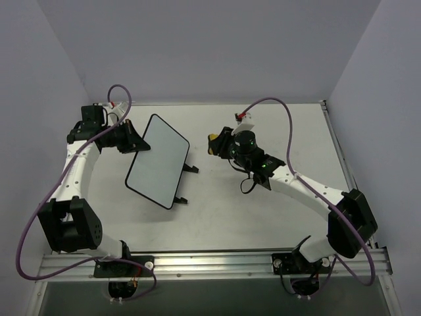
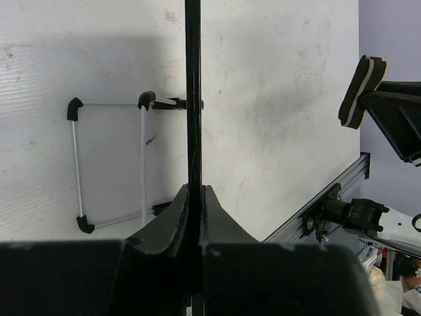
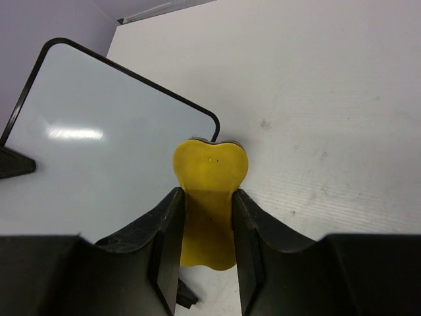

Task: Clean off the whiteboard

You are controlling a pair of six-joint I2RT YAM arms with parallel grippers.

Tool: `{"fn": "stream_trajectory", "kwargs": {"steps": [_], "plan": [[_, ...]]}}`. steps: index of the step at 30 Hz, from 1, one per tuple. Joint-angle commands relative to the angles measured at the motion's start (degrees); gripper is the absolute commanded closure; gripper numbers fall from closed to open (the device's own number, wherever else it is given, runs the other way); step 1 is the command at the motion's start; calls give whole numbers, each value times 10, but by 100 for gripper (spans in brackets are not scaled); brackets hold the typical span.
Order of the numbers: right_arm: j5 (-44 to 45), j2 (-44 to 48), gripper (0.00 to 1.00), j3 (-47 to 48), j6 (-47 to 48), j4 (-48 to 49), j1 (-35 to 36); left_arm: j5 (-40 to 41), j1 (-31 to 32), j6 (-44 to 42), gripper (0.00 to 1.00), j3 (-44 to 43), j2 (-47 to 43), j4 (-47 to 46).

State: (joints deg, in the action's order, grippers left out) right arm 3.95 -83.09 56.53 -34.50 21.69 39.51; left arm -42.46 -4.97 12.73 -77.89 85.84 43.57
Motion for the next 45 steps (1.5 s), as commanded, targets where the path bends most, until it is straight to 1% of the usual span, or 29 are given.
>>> {"fn": "stream_trajectory", "kwargs": {"steps": [1, 10, 21, 26, 31, 32, 33, 45], "plan": [[-13, 31, 100, -12, 2, 2, -14, -12, 0, 5, 98, 4, -16, -45], [-30, 35, 100, -34, -7, 16, -23, 5, 14, -6, 98, 20, 1, -53], [-33, 37, 100, -43, -8, 21, -30, 27, 38, 4, 98, 48, 11, -81], [-33, 34, 100, -43, -7, 22, -32, 33, 44, 8, 98, 63, -1, -106], [-33, 31, 100, -45, -9, 27, -33, 36, 44, 0, 98, 75, -2, -108], [-33, 30, 100, -46, -9, 28, -34, 37, 62, 0, 98, 77, -4, -110], [-33, 29, 100, -46, -11, 28, -34, 37, 64, 0, 98, 78, -4, -112], [-33, 28, 100, -53, -11, 35, -35, 36, 70, -21, 98, 88, -19, -104]]}}
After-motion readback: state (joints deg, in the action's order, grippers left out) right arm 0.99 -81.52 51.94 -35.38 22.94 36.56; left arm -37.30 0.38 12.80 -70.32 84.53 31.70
